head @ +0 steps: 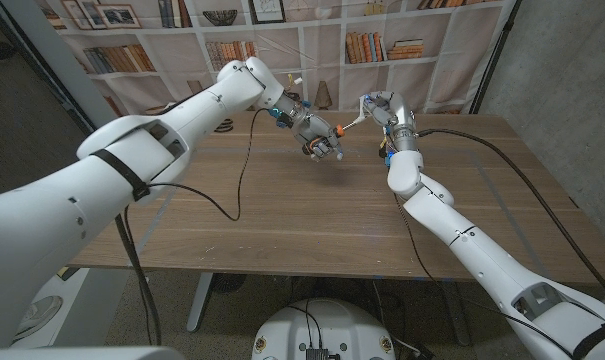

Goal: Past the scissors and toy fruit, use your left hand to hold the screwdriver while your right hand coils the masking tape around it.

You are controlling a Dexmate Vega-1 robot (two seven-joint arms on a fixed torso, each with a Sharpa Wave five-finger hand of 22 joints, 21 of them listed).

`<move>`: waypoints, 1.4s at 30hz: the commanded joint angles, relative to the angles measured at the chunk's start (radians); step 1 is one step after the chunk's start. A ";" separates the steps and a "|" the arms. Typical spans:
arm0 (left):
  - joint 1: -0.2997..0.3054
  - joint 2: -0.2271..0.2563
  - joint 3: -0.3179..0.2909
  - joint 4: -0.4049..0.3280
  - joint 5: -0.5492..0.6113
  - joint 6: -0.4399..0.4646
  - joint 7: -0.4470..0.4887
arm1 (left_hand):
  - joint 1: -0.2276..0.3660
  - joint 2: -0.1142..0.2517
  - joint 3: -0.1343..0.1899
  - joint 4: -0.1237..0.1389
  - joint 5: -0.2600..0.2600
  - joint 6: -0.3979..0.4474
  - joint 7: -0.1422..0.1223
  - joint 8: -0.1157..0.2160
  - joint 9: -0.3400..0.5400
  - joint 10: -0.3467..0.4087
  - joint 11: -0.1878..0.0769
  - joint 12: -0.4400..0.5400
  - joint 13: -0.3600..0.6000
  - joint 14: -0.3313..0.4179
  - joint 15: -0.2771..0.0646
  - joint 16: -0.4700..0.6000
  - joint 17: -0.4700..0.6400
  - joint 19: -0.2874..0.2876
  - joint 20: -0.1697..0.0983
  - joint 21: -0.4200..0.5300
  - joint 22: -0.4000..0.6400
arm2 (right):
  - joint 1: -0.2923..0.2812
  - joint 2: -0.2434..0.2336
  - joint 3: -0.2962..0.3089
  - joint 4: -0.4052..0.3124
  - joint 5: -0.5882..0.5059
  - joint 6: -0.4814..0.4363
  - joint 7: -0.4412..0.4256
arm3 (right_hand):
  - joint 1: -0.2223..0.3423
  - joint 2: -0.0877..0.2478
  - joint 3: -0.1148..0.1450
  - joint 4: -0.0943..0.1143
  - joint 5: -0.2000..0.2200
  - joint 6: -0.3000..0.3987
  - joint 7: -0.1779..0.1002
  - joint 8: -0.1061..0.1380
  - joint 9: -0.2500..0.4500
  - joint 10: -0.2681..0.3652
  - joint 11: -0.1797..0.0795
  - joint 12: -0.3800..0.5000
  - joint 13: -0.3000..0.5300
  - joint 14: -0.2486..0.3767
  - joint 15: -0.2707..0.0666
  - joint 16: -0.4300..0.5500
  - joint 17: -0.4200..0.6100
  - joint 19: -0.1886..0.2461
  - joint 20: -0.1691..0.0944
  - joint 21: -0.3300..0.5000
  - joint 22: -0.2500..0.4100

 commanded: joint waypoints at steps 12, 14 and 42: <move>0.016 0.014 0.008 -0.057 0.051 0.039 0.024 | -0.036 0.048 0.008 -0.001 -0.005 0.014 0.012 0.001 -0.002 0.000 -0.005 0.203 0.085 0.004 -0.042 0.195 0.238 -0.001 -0.008 0.008 0.006 | -0.070 0.005 0.057 -0.090 -0.010 0.176 -0.046 | 0.034 0.030 -0.005 0.003 0.005 0.070 0.064 0.002 0.000 0.117 -0.127 0.000 0.006 -0.017 -0.195 0.002 0.003 0.007 -0.077 -0.004 0.004; 0.019 0.019 0.007 -0.069 0.050 0.046 0.027 | -0.036 0.048 0.008 -0.002 -0.005 0.014 0.012 0.000 -0.004 -0.001 -0.004 0.203 0.085 0.004 -0.041 0.195 0.238 -0.001 -0.008 0.006 0.003 | -0.078 0.009 0.062 -0.099 -0.020 0.176 -0.058 | 0.034 0.029 -0.005 0.003 0.005 0.070 0.064 0.001 -0.001 0.121 -0.125 -0.004 -0.002 -0.017 -0.195 0.002 0.003 0.008 -0.078 -0.004 0.004; 0.047 0.093 0.004 -0.216 0.049 0.121 0.103 | -0.038 0.048 0.010 -0.003 -0.008 0.013 0.012 0.005 -0.007 -0.001 -0.005 0.203 0.085 0.004 -0.041 0.195 0.238 0.001 -0.008 0.005 -0.003 | -0.294 -0.016 0.128 -0.344 -0.312 -0.034 -0.168 | 0.036 0.031 -0.013 0.006 0.007 0.072 0.062 0.001 -0.004 0.116 -0.130 -0.003 0.008 -0.014 -0.196 0.000 0.003 0.008 -0.080 -0.008 0.004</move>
